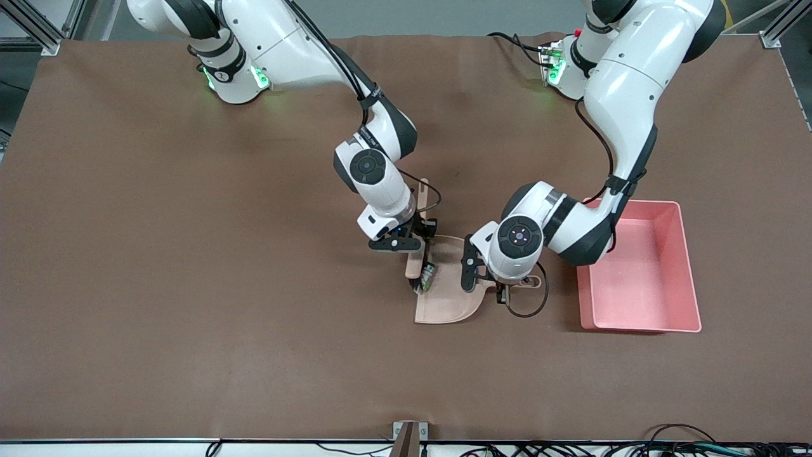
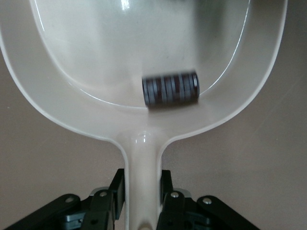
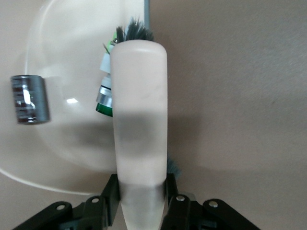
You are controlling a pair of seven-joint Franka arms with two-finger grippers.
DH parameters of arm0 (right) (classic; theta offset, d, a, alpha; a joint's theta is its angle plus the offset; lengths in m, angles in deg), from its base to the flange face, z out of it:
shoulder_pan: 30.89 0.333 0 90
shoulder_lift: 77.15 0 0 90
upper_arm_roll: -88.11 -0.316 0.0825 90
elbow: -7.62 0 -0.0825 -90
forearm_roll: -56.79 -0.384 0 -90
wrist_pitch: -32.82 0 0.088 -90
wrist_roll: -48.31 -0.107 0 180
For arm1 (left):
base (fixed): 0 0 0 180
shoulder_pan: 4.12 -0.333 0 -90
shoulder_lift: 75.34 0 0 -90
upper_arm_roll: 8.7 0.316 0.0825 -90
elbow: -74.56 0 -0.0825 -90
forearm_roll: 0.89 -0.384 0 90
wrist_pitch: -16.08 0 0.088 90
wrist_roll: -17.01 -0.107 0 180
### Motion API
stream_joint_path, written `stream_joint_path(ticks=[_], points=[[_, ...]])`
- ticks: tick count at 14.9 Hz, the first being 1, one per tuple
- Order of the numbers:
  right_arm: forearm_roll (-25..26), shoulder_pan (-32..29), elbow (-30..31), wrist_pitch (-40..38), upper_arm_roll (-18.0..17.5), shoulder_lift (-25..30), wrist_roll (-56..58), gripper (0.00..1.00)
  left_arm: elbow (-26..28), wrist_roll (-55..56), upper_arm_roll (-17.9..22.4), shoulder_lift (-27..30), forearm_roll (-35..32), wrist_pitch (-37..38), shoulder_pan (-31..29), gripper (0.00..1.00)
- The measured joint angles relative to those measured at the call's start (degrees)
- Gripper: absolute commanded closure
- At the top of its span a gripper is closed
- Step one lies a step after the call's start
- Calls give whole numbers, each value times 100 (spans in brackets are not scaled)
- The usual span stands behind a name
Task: Clean e-waste and dump in bin
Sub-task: 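Sweep the switch and capacitor into the dustpan with the right gripper's brush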
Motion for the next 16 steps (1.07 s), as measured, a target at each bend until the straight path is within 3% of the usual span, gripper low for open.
stream_joint_path(ticks=[12,16], points=[[185,401,-222,-18,50,-18,781,99,-6,0,8,0,0,28,1,100],[203,114,-379,-629,128,17,937,99,-24,0,17,-1,0,59,2,100]])
